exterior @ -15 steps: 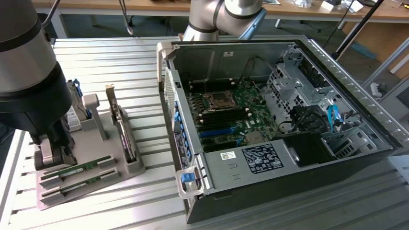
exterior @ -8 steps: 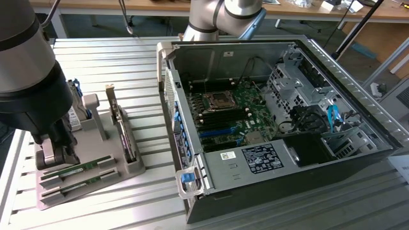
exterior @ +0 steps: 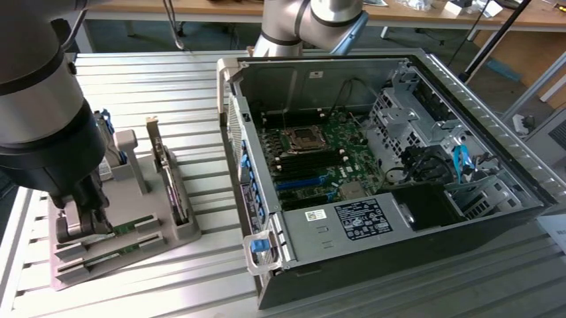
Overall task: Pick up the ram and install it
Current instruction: 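Pick up the ram and move it above insertion slot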
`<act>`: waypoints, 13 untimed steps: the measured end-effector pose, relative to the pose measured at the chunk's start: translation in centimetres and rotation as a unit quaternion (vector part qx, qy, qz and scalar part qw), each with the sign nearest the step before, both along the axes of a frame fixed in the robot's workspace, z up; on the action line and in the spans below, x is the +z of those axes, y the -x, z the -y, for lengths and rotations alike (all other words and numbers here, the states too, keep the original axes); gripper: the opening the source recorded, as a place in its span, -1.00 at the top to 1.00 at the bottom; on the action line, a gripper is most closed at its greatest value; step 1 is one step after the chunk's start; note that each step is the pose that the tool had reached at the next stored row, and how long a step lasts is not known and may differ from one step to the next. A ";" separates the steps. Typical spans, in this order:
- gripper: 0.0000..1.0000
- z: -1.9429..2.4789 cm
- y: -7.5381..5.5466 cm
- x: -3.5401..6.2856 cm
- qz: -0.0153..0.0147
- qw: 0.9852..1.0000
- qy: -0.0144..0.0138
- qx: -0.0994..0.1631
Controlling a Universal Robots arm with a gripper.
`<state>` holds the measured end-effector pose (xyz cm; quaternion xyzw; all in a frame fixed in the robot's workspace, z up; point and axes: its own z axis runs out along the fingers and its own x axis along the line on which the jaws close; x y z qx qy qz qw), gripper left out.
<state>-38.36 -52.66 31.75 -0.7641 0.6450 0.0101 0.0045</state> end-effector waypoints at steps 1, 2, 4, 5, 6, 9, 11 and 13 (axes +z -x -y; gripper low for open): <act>0.16 0.03 0.0 -0.19 0.000 1.000 0.000 0.000; 0.16 0.08 0.0 -0.38 -0.001 1.000 0.000 0.000; 0.16 0.18 0.0 -0.78 -0.001 1.000 0.000 0.000; 0.16 0.24 0.0 -0.99 -0.001 1.000 0.000 0.000; 0.16 0.32 0.0 -1.19 -0.001 1.000 0.000 0.000; 0.16 0.55 0.0 -1.73 -0.002 1.000 0.000 0.000; 0.16 0.70 0.0 -2.09 -0.002 1.000 0.000 0.000; 0.16 0.88 0.0 -2.51 -0.003 1.000 0.000 0.000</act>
